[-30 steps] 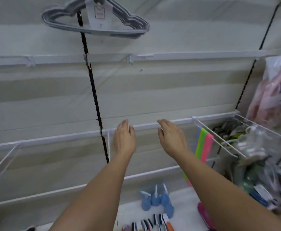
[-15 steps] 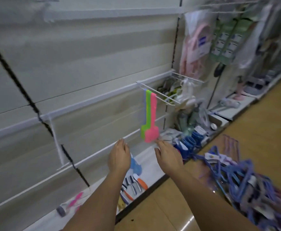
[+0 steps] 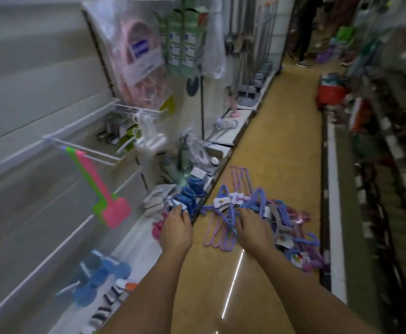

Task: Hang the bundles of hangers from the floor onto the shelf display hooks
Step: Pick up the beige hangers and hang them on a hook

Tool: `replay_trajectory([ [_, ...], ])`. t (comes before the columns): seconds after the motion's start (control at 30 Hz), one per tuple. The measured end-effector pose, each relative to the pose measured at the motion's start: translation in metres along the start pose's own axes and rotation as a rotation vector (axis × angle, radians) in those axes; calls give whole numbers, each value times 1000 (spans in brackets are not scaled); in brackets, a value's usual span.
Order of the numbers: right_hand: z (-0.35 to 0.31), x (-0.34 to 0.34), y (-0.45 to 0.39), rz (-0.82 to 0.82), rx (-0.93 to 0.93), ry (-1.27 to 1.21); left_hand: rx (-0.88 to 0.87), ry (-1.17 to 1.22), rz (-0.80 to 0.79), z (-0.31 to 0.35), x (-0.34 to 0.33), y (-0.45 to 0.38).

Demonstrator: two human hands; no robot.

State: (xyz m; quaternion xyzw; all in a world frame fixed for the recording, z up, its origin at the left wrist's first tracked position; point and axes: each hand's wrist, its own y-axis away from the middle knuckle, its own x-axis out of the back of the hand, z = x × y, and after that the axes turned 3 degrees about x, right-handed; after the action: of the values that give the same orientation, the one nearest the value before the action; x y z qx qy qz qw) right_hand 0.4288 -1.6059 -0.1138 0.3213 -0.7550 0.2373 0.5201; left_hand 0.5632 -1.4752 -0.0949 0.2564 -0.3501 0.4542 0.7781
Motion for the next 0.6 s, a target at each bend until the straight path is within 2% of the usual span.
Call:
replay_trajectory([
  [0.13, 70, 13, -16, 19, -138, -8, -41, 0, -64, 54, -52, -13],
  [0.3, 144, 21, -34, 26, -227, -11, -77, 3, -141, 109, -114, -23],
  [0.6, 232, 19, -66, 21, -397, -59, -161, -58, -295, 170, -216, -57],
])
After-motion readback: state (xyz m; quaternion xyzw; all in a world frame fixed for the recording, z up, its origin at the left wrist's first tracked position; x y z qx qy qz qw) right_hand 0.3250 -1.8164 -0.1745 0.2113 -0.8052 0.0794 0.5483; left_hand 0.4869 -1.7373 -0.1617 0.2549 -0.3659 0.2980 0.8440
